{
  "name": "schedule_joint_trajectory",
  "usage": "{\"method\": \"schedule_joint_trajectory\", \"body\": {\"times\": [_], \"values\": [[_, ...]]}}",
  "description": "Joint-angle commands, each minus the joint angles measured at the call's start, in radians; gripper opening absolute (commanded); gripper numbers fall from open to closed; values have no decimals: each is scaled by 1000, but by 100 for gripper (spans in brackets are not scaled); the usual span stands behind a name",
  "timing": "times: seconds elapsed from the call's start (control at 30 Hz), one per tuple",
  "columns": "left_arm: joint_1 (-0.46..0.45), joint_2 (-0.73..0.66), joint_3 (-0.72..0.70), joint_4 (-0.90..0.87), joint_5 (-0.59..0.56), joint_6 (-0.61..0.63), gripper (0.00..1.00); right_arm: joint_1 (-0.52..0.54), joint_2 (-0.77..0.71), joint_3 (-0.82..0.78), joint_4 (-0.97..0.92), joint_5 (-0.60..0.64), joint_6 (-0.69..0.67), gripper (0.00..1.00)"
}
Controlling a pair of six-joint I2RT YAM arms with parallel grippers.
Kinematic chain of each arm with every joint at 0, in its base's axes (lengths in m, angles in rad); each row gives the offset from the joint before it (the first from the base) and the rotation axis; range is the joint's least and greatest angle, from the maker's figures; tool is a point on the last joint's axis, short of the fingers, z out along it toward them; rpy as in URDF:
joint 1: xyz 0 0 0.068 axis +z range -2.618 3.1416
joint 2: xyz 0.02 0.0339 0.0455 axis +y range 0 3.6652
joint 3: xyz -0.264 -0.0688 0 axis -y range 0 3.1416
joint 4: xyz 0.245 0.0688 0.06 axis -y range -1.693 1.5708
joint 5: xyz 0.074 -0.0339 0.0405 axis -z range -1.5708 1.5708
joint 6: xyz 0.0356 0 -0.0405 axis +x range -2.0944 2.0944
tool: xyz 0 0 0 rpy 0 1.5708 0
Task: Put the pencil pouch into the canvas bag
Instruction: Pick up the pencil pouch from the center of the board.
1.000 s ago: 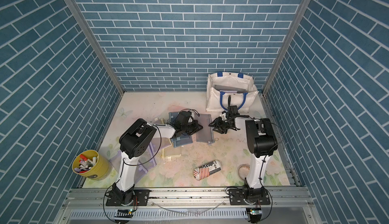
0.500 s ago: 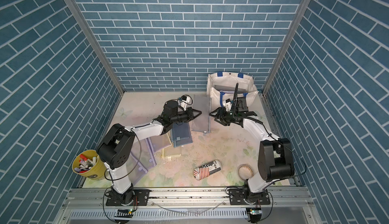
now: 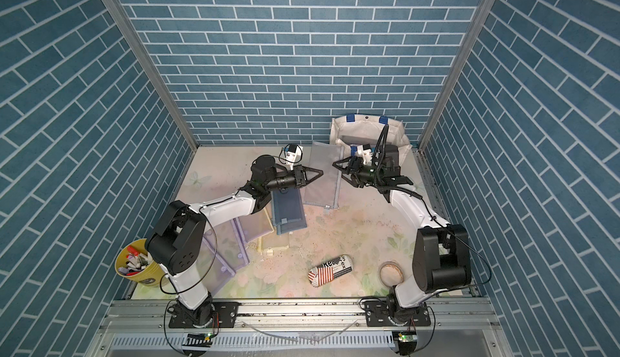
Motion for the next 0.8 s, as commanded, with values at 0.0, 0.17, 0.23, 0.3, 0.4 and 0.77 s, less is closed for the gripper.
{"method": "schedule_joint_trajectory", "body": {"times": [0.0, 0.17, 0.23, 0.3, 0.4, 0.77], "values": [[3, -8, 1, 95, 45, -38, 0, 0, -19, -35, 157, -69, 83, 61], [3, 16, -4, 196, 43, -119, 0, 12, -22, -35, 195, -88, 103, 50], [4, 20, -5, 213, 41, -130, 0, 15, -27, -37, 199, -99, 105, 41], [3, 20, -4, 210, 42, -129, 0, 15, -41, -48, 198, -104, 100, 31], [6, 15, 0, 184, 46, -113, 0, 15, -56, -58, 175, -105, 82, 16], [34, -103, -86, -152, -189, 103, 90, -97, -59, 176, -166, 22, -62, 0]]}}
